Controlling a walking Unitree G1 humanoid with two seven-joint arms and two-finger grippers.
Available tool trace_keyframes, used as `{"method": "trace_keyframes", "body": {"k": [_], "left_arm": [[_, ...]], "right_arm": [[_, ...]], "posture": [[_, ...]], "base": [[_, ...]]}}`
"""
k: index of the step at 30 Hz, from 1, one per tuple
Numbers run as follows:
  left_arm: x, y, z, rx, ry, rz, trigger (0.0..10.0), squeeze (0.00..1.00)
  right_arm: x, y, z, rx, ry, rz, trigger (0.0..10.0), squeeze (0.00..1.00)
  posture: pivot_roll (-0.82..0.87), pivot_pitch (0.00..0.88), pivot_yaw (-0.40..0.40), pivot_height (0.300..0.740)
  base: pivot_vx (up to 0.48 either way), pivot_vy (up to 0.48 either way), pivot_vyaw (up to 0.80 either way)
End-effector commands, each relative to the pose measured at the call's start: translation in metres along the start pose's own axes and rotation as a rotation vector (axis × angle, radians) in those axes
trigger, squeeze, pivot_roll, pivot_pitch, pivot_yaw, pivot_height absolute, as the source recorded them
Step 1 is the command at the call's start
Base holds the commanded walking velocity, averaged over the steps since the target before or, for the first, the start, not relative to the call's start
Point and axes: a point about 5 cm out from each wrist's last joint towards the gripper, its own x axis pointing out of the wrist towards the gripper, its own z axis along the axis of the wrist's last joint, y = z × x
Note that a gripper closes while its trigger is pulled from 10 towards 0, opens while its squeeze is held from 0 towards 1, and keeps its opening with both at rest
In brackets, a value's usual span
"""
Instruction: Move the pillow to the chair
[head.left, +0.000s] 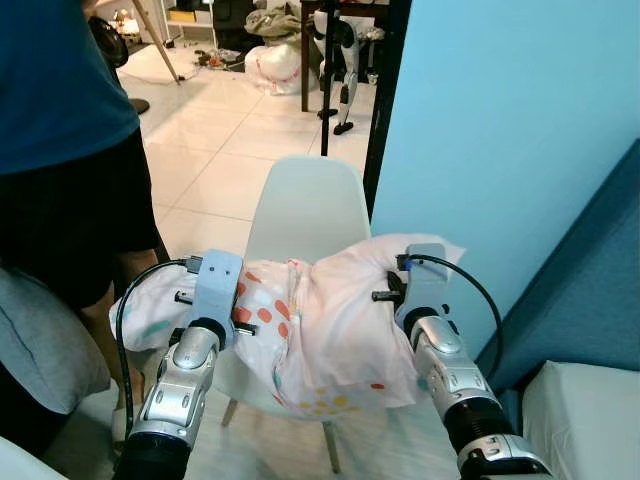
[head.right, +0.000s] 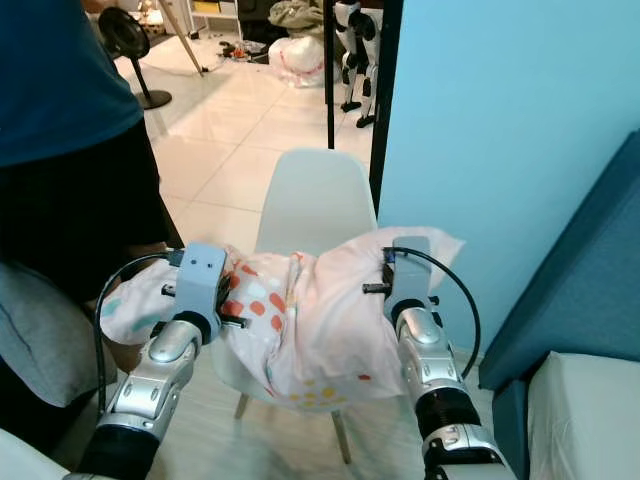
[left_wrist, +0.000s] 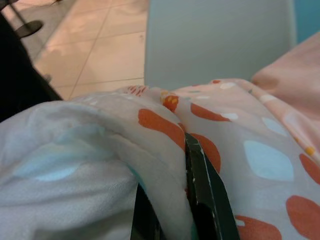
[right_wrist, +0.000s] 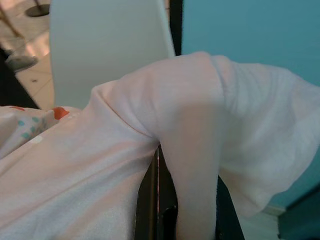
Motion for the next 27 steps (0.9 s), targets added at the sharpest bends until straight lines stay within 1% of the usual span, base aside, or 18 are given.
{"method": "trace_keyframes", "body": {"k": [1,7,8,9,19,22,23,24,27], "left_arm": [[0.0019,-0.0037,0.0104,0.007,-0.042,-0.028,10.0,0.00],[0.0012,-0.0030,0.0095,0.011,-0.037,-0.031,10.0,0.00],[0.0012,-0.0038,0.0090,0.040,-0.027,-0.047,10.0,0.00],[0.0010,-0.0051,0.0075,0.059,-0.011,-0.064,10.0,0.00],[0.0001,-0.0093,0.0024,0.080,0.025,-0.096,10.0,0.00],[0.0005,-0.0092,0.0024,0.078,0.024,-0.092,10.0,0.00],[0.0014,-0.0084,0.0027,0.084,0.020,-0.074,10.0,0.00],[0.0021,-0.0079,0.0031,0.067,0.017,-0.060,10.0,0.00],[0.0027,-0.0078,0.0027,0.071,0.023,-0.053,10.0,0.00]], "right_arm": [[0.0017,0.0116,0.0051,0.013,-0.027,0.034,10.0,0.00],[0.0016,0.0121,0.0052,0.015,-0.028,0.033,10.0,0.00],[0.0016,0.0123,0.0053,0.016,-0.028,0.033,10.0,0.00],[0.0016,0.0126,0.0054,0.017,-0.029,0.032,10.0,0.00],[0.0002,0.0095,0.0038,0.020,-0.028,0.023,10.0,0.00],[0.0003,0.0092,0.0038,0.020,-0.027,0.021,10.0,0.00],[0.0004,0.0090,0.0040,0.019,-0.027,0.020,10.0,0.00],[0.0008,0.0089,0.0044,0.018,-0.027,0.020,10.0,0.00],[0.0011,0.0087,0.0048,0.018,-0.028,0.021,10.0,0.00]], "posture": [[0.08,0.000,0.007,0.740],[0.08,0.000,0.009,0.740],[0.08,0.000,0.010,0.740],[0.08,0.000,0.012,0.740],[0.08,0.000,0.016,0.740],[0.08,0.000,0.015,0.740],[0.08,0.000,0.014,0.740],[0.08,0.000,0.013,0.740],[0.08,0.000,0.011,0.740]], "base": [[0.000,0.480,0.00],[0.000,0.480,0.00],[0.000,0.000,0.00],[0.000,-0.480,0.00],[0.000,-0.480,0.00],[0.000,-0.480,0.00],[0.000,-0.480,0.00],[0.000,0.000,0.00],[0.000,0.000,0.00]]}}
